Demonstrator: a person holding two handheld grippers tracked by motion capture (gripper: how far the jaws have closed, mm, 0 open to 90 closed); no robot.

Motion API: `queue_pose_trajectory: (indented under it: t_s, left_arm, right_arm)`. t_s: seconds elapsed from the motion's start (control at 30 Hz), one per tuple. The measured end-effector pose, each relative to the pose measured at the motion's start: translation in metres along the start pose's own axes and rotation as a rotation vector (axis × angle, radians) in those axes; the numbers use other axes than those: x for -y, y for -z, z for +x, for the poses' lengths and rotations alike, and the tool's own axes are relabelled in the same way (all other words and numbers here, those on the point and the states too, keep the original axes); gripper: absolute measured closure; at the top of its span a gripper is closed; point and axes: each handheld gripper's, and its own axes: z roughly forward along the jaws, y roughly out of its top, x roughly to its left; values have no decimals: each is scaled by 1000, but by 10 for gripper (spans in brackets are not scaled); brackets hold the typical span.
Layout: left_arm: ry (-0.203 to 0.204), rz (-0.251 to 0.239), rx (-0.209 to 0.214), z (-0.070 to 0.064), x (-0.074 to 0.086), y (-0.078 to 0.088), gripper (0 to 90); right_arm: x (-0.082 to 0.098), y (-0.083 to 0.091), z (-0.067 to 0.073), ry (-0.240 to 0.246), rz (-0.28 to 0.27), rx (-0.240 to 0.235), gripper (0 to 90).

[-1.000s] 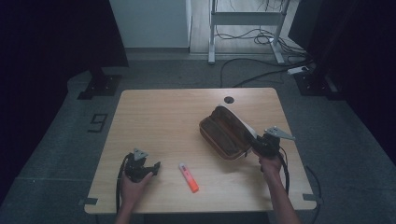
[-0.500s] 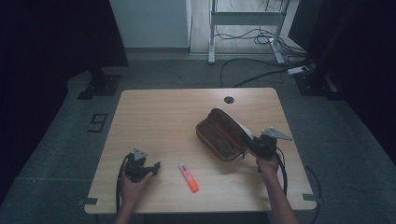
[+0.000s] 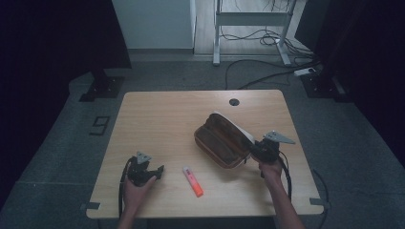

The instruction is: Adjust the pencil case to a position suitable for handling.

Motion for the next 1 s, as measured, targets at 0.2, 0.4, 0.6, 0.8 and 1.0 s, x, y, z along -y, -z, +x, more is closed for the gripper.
queue_pose_trajectory:
  t_s: [0.2, 0.4, 0.6, 0.8, 1.0]
  left_arm:
    - [0, 0, 0, 0, 0, 0, 226]
    - [0, 0, 0, 0, 0, 0, 226]
    - [0, 0, 0, 0, 0, 0, 226]
    - [0, 0, 0, 0, 0, 0, 226]
    - [0, 0, 0, 0, 0, 0, 226]
  right_arm:
    - [1, -2, 3, 2, 3, -27, 829]
    - [4, -7, 5, 9, 14, -47, 828]
    - [7, -11, 7, 21, 23, -63, 827]
    - [10, -15, 8, 29, 40, -78, 824]
    - [11, -17, 5, 37, 55, -90, 814]
